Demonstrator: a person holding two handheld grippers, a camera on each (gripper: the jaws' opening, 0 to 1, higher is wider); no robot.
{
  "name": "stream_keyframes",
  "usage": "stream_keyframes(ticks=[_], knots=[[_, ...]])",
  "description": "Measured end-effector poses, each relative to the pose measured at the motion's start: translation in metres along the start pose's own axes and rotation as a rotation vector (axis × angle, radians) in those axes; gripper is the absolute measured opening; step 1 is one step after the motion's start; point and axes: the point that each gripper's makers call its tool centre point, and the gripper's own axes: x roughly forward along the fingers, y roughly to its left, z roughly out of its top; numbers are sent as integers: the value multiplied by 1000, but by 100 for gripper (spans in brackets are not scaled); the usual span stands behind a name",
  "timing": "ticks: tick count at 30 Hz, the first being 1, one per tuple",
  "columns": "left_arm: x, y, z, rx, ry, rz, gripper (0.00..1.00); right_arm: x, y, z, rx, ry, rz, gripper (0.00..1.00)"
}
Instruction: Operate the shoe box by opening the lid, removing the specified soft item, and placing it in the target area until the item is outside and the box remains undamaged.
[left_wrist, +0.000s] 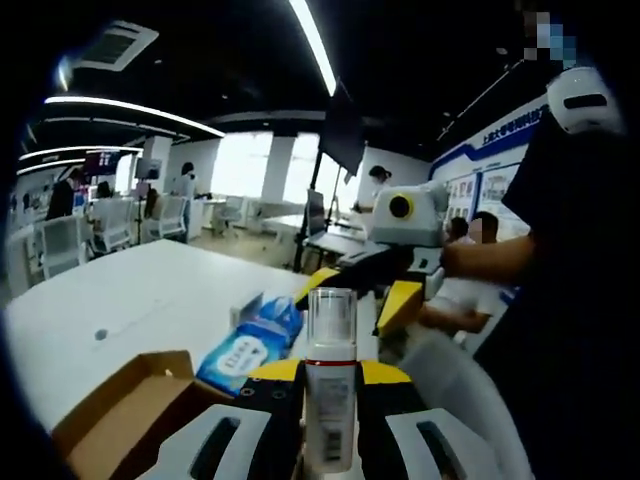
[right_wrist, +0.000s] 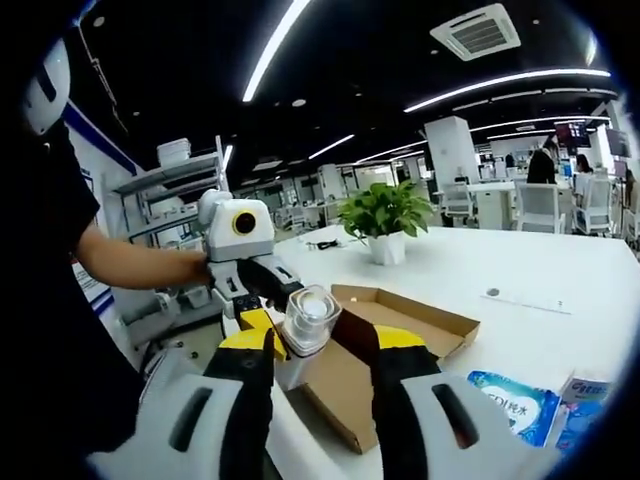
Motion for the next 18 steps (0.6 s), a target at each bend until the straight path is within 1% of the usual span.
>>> stream_keyframes(ticks=[8,12,18], knots=[[-2,-6,5,-34,-43,-46,20,4,8,8,25,-34,38,28],[-1,-8,5,-40,-45,-58,20,6,12,11,31,-45,54,25],[2,-12,3,-46,-42,-76,20,9,16,11,25,-42,65,22]])
